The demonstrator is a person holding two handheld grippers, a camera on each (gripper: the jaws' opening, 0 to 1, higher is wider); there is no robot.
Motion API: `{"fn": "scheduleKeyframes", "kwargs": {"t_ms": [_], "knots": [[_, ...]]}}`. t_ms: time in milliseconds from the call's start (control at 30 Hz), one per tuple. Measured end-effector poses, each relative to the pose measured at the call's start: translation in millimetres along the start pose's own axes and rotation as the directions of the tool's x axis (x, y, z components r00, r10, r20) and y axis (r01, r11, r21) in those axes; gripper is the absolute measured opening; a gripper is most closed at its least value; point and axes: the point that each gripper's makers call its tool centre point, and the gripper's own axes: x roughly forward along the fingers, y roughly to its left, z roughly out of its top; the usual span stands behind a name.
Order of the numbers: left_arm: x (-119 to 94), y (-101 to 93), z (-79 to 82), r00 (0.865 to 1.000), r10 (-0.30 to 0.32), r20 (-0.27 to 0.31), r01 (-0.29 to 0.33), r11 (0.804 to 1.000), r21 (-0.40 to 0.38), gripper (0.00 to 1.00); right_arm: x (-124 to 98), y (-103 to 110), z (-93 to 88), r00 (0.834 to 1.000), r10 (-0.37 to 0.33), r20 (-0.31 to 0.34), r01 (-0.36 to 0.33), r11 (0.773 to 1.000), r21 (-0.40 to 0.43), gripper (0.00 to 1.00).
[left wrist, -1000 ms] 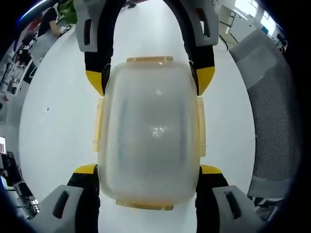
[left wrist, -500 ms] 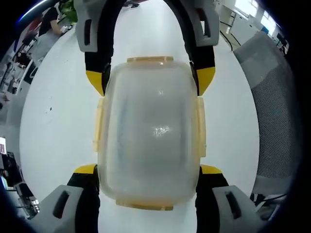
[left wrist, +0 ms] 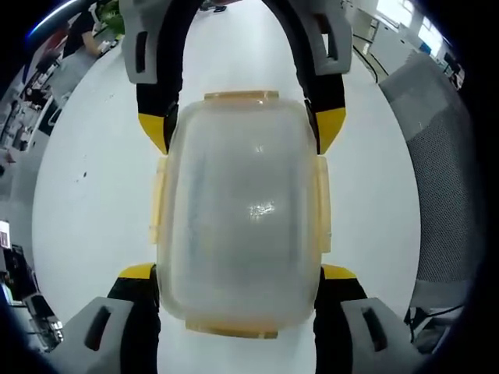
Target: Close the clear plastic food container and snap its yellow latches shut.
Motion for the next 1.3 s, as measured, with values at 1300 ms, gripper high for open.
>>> {"fn": "scheduleKeyframes", "kwargs": {"t_ms": [1300], "knots": [[-38.5, -6.1, 25.2, 0.688, 0.384, 0.615, -0.079, 0.883, -0.463, 0.81, -36.4, 11.5, 34.5, 0.644, -0.380, 0.664, 0.163, 0.916, 0.367, 0.75]]}}
